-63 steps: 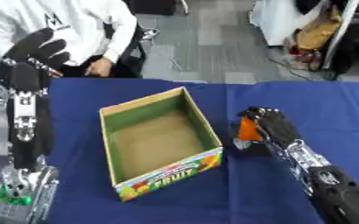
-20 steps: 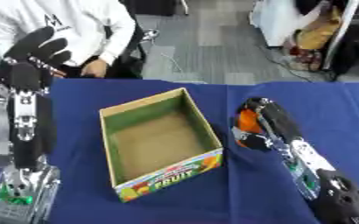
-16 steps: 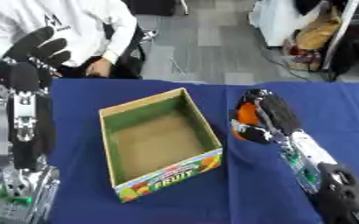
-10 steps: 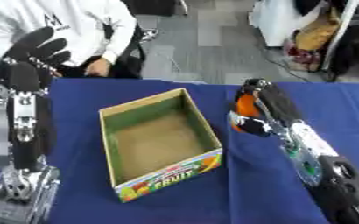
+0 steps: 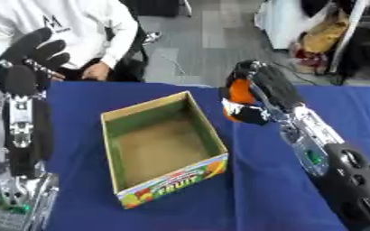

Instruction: Pick up objects on the table and place them in the box.

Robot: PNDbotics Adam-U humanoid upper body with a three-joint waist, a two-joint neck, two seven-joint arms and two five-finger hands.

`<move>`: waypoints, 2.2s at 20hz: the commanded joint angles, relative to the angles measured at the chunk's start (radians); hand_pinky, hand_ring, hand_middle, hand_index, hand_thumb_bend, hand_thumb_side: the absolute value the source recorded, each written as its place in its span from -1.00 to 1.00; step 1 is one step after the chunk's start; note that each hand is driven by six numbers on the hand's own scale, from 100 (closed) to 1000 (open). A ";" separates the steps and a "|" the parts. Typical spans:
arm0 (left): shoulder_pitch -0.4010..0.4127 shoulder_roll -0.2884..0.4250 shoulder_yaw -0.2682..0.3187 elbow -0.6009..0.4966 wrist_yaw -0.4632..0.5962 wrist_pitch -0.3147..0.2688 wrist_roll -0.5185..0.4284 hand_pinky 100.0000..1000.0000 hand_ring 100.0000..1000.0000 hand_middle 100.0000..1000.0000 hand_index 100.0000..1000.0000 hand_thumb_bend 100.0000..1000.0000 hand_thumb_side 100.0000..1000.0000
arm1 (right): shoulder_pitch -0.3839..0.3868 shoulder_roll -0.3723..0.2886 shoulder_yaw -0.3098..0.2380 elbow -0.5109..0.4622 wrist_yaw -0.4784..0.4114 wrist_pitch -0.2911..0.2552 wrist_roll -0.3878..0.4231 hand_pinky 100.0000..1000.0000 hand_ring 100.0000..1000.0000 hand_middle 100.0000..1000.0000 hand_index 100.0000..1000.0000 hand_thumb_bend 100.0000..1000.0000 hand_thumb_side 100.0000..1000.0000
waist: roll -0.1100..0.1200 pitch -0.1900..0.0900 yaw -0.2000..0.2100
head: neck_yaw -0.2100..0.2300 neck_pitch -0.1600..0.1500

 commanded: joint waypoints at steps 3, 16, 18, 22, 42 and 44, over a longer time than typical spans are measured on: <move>-0.014 0.009 -0.001 -0.032 0.005 -0.003 -0.007 0.61 0.51 0.60 0.65 0.09 0.40 | -0.049 -0.010 0.022 -0.061 -0.043 -0.020 0.022 -1.00 -1.00 -1.00 -0.94 -0.92 -0.44 | -0.002 -0.018 0.008 | -0.016 -0.003; -0.055 -0.024 -0.022 -0.063 0.020 -0.011 -0.030 0.61 0.51 0.60 0.64 0.11 0.37 | -0.091 0.045 0.073 -0.076 -0.128 -0.073 0.067 -1.00 -1.00 -1.00 -0.94 -0.93 -0.42 | -0.010 -0.004 0.063 | -0.028 -0.016; -0.064 -0.031 -0.027 -0.063 0.025 -0.013 -0.036 0.61 0.51 0.60 0.64 0.11 0.37 | -0.096 0.052 0.075 -0.073 -0.133 -0.077 0.069 -1.00 -1.00 -1.00 -0.94 -0.93 -0.42 | -0.012 0.000 0.075 | -0.028 -0.019; -0.077 -0.040 -0.032 -0.063 0.031 -0.017 -0.044 0.62 0.51 0.60 0.64 0.12 0.37 | -0.098 0.064 0.079 -0.063 -0.136 -0.084 0.072 -1.00 -1.00 -1.00 -0.93 -0.93 -0.40 | -0.017 0.004 0.090 | -0.026 -0.020; -0.083 -0.042 -0.029 -0.063 0.033 -0.019 -0.047 0.61 0.51 0.60 0.64 0.12 0.36 | -0.075 0.066 0.061 0.020 0.045 -0.168 0.034 0.17 0.46 0.61 0.68 -0.13 1.00 | -0.019 0.005 0.094 | -0.010 -0.009; -0.083 -0.042 -0.029 -0.063 0.032 -0.019 -0.047 0.61 0.51 0.60 0.64 0.12 0.36 | -0.073 0.067 0.058 0.026 0.046 -0.172 0.031 0.18 0.47 0.62 0.69 -0.12 1.00 | -0.020 0.005 0.094 | -0.008 -0.008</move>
